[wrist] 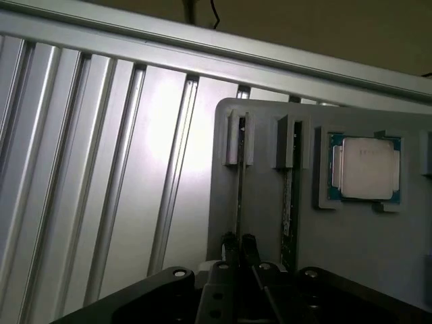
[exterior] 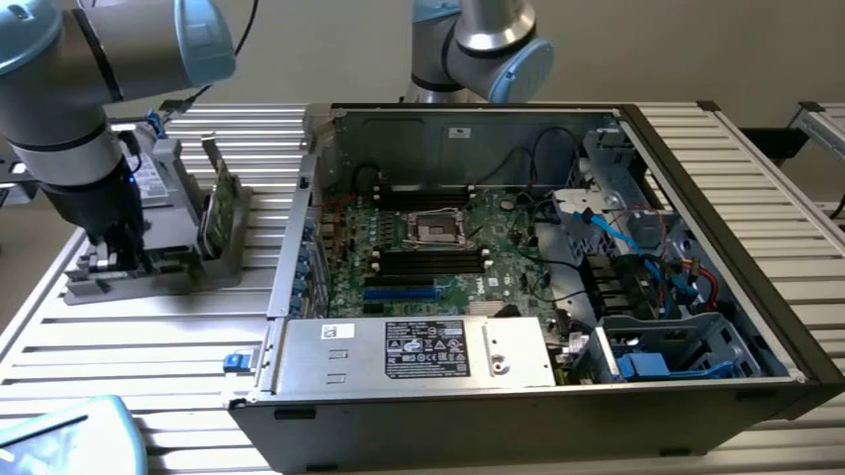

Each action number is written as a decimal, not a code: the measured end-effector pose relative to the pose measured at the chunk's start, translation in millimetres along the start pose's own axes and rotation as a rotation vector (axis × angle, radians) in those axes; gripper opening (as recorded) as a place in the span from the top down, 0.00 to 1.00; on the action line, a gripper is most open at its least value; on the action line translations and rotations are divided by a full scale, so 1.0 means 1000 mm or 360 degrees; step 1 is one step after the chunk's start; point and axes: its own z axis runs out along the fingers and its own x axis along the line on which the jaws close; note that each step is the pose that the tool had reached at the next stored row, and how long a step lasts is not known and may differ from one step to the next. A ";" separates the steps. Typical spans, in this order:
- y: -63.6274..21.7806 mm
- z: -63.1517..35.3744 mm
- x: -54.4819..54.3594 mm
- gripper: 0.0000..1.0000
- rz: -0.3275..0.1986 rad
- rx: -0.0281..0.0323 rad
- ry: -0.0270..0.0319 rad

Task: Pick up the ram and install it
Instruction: 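Pick up the ram and move it above insertion slot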

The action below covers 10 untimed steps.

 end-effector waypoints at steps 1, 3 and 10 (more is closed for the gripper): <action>0.0002 -0.0015 0.000 0.86 0.0000 -0.00001 -0.00001; 0.0006 -0.0049 0.000 0.86 0.0000 -0.00008 -0.00002; 0.0021 -0.0193 -0.001 0.86 0.0000 -0.00017 -0.00003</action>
